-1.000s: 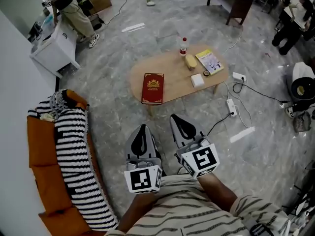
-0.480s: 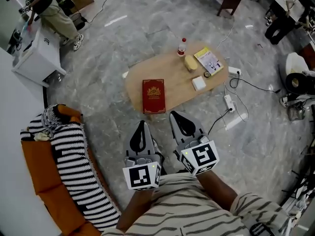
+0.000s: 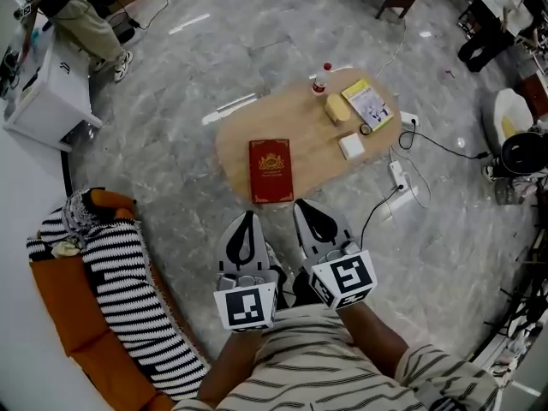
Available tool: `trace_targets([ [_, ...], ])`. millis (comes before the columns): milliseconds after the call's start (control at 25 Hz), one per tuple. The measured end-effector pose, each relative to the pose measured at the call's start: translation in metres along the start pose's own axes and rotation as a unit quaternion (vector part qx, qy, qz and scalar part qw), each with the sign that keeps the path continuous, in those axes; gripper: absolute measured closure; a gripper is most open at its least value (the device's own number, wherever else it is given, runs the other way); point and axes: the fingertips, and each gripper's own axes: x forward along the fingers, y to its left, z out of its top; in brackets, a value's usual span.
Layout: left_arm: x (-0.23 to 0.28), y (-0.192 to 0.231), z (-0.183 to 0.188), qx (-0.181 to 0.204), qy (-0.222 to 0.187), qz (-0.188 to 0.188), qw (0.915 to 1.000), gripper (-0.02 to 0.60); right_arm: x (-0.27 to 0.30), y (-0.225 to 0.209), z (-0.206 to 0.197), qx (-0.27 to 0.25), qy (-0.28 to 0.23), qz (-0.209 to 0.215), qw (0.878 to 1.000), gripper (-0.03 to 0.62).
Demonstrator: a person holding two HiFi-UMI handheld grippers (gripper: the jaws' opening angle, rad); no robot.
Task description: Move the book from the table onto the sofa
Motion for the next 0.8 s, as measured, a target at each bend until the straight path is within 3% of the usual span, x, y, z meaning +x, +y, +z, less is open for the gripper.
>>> trace_targets([
  [440,0.079,0.029,-0.079,-0.010,0.097,-0.011,0.9951,0.575,0.069,-0.056,-0.063,0.035,0.062,-0.034,0.997,0.580],
  [800,0.144,0.064,-0.181,-0.036,0.164,0.005,0.9857,0.575,0.135,-0.098,-0.154,0.065,0.128,-0.016,0.989,0.580],
])
